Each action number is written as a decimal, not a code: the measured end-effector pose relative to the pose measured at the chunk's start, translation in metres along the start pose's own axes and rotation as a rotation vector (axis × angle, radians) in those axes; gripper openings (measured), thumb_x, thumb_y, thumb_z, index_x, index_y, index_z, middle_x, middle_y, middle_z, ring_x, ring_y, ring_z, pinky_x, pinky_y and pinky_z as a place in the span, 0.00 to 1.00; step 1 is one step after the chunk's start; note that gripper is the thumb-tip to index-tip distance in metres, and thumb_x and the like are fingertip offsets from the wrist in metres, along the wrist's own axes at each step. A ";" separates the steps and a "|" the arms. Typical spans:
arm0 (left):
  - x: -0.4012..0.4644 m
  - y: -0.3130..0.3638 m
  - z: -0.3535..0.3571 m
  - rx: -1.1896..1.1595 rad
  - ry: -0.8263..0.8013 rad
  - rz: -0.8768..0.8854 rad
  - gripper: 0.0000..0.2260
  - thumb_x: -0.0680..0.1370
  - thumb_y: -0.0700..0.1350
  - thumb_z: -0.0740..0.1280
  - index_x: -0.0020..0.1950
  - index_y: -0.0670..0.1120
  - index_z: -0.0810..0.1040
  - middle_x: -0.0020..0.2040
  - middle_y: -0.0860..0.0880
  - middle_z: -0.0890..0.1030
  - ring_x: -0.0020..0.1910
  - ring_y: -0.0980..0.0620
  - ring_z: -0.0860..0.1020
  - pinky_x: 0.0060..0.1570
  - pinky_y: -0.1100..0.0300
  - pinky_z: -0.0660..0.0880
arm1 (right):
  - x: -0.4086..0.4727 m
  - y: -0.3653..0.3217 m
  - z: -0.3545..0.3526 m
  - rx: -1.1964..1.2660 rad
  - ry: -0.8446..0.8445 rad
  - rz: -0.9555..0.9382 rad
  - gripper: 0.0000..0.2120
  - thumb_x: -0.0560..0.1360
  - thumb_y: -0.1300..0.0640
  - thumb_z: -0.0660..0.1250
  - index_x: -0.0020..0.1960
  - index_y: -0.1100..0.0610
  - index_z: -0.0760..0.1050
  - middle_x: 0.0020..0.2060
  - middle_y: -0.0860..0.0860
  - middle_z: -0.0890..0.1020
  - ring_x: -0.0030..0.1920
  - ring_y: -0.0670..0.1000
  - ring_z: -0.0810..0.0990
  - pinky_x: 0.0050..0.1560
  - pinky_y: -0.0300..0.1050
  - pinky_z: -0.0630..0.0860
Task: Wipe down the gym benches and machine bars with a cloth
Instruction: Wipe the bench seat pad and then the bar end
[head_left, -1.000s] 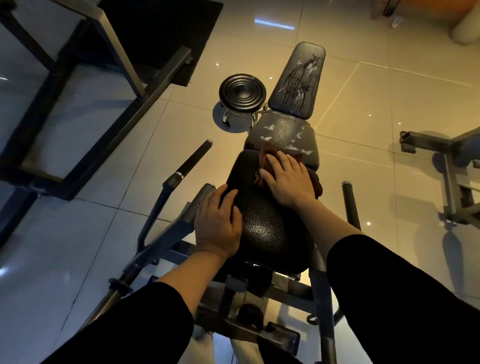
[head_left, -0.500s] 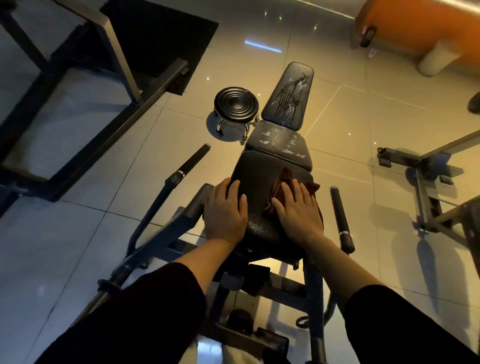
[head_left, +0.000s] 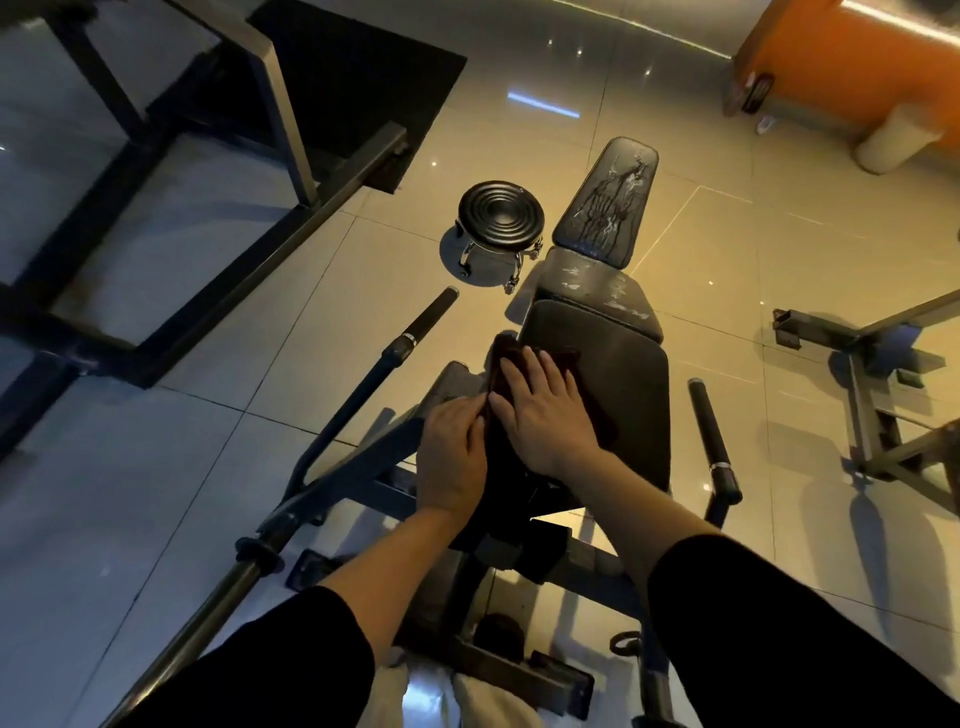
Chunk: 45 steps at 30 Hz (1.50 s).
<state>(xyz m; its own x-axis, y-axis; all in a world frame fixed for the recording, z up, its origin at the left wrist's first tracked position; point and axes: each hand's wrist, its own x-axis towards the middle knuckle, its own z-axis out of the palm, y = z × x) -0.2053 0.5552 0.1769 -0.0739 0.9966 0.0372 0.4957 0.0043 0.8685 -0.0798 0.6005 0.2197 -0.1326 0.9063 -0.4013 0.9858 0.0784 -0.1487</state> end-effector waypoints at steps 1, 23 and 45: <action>0.002 0.000 -0.003 -0.001 0.003 -0.012 0.12 0.81 0.40 0.61 0.62 0.42 0.78 0.57 0.45 0.81 0.58 0.49 0.76 0.61 0.49 0.74 | 0.007 -0.003 -0.002 -0.003 -0.006 -0.011 0.28 0.82 0.40 0.43 0.80 0.49 0.46 0.79 0.52 0.44 0.78 0.54 0.38 0.77 0.57 0.40; -0.019 0.003 -0.014 0.022 -0.099 0.053 0.18 0.80 0.48 0.58 0.67 0.44 0.73 0.64 0.46 0.77 0.64 0.49 0.72 0.64 0.49 0.72 | -0.040 0.032 0.014 -0.029 0.058 -0.263 0.29 0.81 0.37 0.45 0.79 0.43 0.44 0.79 0.46 0.44 0.78 0.48 0.37 0.77 0.52 0.38; -0.023 -0.004 -0.035 0.266 -0.175 0.262 0.21 0.77 0.35 0.66 0.70 0.42 0.71 0.66 0.44 0.75 0.66 0.49 0.71 0.66 0.60 0.66 | -0.042 0.001 0.030 -0.093 0.276 -0.188 0.31 0.81 0.44 0.57 0.79 0.48 0.48 0.79 0.51 0.52 0.79 0.53 0.47 0.75 0.50 0.40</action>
<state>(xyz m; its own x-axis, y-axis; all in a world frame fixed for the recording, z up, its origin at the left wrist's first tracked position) -0.2357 0.5292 0.1893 0.2217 0.9656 0.1359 0.6865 -0.2536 0.6815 -0.0760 0.5503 0.2092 -0.2920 0.9498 -0.1128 0.9537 0.2802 -0.1090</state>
